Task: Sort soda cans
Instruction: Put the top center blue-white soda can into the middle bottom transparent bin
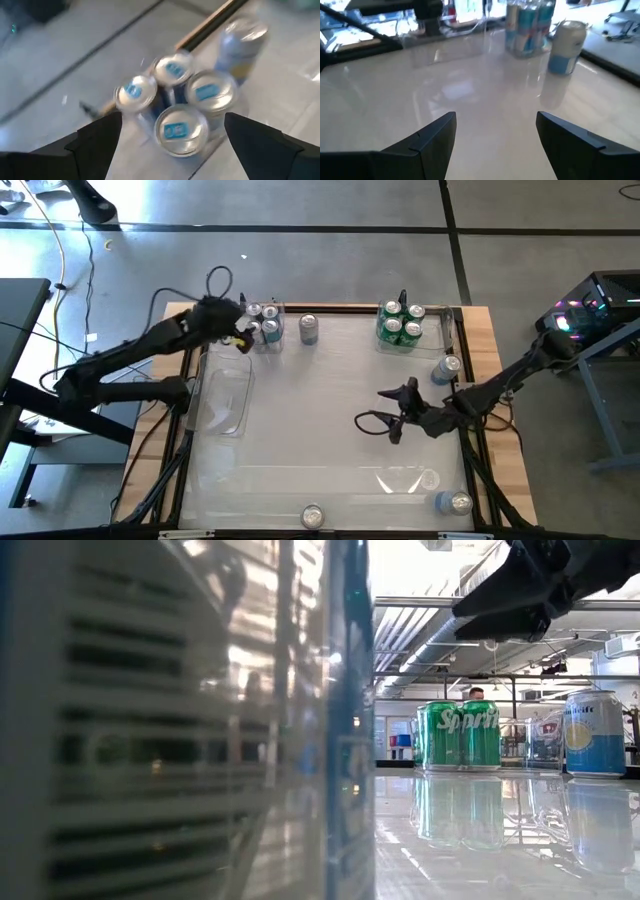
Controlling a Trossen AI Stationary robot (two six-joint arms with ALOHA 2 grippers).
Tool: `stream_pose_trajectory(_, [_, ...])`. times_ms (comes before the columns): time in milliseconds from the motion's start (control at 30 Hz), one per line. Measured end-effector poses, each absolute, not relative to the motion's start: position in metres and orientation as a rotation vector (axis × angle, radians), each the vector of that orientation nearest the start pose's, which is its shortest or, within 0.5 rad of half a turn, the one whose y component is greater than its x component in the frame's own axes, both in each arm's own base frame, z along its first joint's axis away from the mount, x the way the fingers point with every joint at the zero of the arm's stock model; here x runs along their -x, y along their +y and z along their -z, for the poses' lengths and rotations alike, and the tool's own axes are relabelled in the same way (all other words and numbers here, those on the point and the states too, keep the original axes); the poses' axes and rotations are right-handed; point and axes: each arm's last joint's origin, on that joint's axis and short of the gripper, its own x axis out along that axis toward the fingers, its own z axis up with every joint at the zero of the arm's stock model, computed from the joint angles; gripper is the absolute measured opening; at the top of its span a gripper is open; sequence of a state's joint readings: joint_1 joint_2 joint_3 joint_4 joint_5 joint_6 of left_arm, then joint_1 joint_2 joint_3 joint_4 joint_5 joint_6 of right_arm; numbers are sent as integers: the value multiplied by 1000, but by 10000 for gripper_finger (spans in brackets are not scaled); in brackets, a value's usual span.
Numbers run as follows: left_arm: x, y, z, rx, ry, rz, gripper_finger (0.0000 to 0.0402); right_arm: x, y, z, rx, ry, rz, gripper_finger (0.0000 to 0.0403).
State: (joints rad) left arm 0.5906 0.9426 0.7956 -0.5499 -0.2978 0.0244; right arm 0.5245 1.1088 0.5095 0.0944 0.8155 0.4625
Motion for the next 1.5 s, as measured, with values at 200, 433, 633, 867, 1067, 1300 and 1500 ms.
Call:
stream_pose_trajectory(200, [-154, 69, -311, -41, 473, -652, 351, -188, 92, -223, -81, 235, 400, 271])
stream_pose_trajectory(433, [-211, 22, -319, -232, 262, -423, 351, -191, 89, -222, -49, 227, 454, 271])
stream_pose_trajectory(633, [-262, 39, -308, -335, 375, -424, 351, -197, 90, -213, -76, 254, 457, 271])
stream_pose_trajectory(867, [-306, 105, -308, -184, 530, -458, 351, -202, 94, -201, -100, 291, 455, 271])
stream_pose_trajectory(1067, [-326, 165, -287, 10, 696, -598, 351, -205, 95, -194, -107, 308, 465, 271])
stream_pose_trajectory(1300, [-350, 191, -252, 62, 843, -622, 351, -206, 95, -193, -106, 310, 466, 271])
stream_pose_trajectory(1500, [-360, 200, -237, 55, 935, -721, 351, -206, 95, -193, -106, 310, 465, 271])
